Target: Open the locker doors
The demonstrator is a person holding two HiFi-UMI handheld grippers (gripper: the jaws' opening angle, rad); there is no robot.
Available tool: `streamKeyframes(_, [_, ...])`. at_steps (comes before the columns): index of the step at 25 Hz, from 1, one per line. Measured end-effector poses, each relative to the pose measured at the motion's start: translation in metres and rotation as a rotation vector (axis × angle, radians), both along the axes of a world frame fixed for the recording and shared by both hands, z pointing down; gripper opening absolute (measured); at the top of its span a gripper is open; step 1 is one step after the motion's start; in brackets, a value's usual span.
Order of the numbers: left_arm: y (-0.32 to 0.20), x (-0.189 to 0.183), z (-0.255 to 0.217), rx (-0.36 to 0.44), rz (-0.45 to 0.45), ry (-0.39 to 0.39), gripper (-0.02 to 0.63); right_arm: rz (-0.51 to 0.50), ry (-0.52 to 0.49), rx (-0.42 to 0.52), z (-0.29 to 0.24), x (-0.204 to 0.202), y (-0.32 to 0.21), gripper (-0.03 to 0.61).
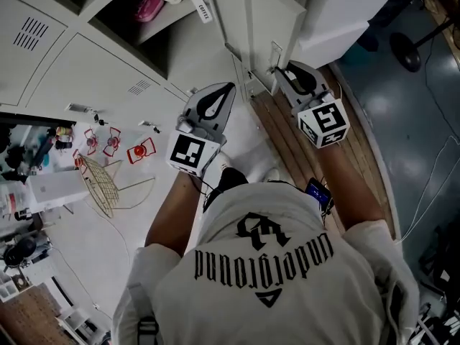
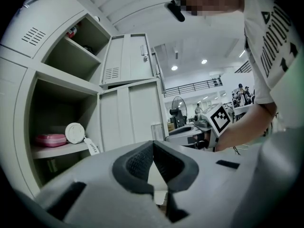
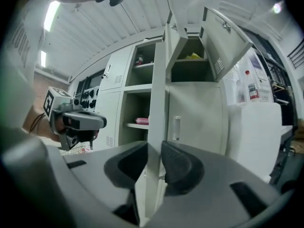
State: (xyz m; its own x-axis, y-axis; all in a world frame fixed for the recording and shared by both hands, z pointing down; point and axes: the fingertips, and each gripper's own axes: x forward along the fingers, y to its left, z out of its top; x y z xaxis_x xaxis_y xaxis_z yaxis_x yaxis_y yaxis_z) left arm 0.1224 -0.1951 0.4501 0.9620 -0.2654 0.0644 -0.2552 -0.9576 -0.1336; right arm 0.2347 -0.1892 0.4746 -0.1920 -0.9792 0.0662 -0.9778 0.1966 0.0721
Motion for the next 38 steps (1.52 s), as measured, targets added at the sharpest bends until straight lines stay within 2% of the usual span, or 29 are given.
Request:
streamKeyframes(8, [0.0,0.046,-0.007,0.026,0.052,-0.001,0.008,-0.023,-0.012,-0.04,0.001,0.053,-0.013,0.091])
streamKeyframes(17, [-0.001,0.062,-0.006,0.024,0.069,-0.01,0.008,-0.041,-0.007,-0.038,0.001,0.058,-0.013,0.092])
streamKeyframes(22, [-0.002,0.054,-0.01,0.01,0.055,0.007,0.008,-0.048,0.0,-0.038,0.001,0.056,-0.012,0.097])
streamKeyframes(25, [0.0,0.047,-0.009,0.011,0.043,0.007,0.008,-0.037,0.019,-0.041,0.002,0.054,-0.008,0.123])
streamKeyframes(31, [0.002,0.028,-0.01,0.033,0.016,0.037,0.008,0.004,0.013,-0.027,-0.003,0.05,0.018,0.135])
streamKeyframes(38, [0.021,-0.005,-0.006,-0.004,-0.051,0.055,0.008,-0.123,0.042,-0.004,-0.01,0.005,0.049,0.12])
